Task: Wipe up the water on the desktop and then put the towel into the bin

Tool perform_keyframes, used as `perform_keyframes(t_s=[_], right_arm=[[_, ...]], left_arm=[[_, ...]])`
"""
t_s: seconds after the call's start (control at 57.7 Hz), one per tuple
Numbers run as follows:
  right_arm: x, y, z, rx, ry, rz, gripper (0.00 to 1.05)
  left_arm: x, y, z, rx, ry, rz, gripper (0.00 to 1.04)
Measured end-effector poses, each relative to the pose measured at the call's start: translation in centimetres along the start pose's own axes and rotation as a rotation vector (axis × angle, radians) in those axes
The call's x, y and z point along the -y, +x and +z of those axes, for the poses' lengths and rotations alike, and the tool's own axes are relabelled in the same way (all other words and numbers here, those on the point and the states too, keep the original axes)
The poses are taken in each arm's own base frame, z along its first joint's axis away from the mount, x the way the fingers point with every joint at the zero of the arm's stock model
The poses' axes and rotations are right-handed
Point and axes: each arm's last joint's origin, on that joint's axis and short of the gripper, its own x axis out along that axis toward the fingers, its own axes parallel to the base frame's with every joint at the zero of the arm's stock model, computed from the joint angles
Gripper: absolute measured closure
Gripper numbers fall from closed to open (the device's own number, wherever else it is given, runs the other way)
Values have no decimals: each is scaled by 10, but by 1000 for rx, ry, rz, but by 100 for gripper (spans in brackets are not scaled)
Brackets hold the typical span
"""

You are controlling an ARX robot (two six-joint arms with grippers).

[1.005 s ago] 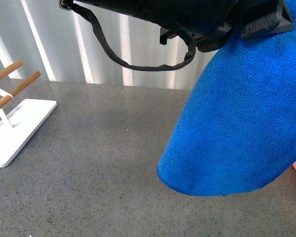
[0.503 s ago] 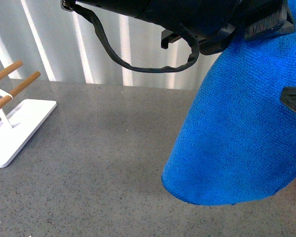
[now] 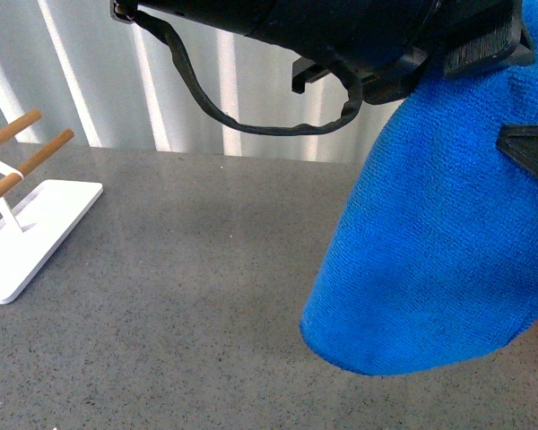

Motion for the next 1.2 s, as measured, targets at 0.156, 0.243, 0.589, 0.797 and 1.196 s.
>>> perform_keyframes(t_s=[0.156,0.243,0.589,0.797,1.196], right_arm=[[4,-1,3,33,8,-8,101],[5,-2,4,42,16,-4,101],[19,-11,12,56,34,-34,101],[27,-16,16,75,36,-82,101],[36,-12,13,53,59,-117,101]], left_arm=[[-1,-1,0,1,-3,4,99],[-2,-1,0,-3,-7,10,99],[-17,-10,4,7,-33,53,70],[-87,-71,-11,-36,-116,300,22],[-97,-240,-71,-262,38,626,7]])
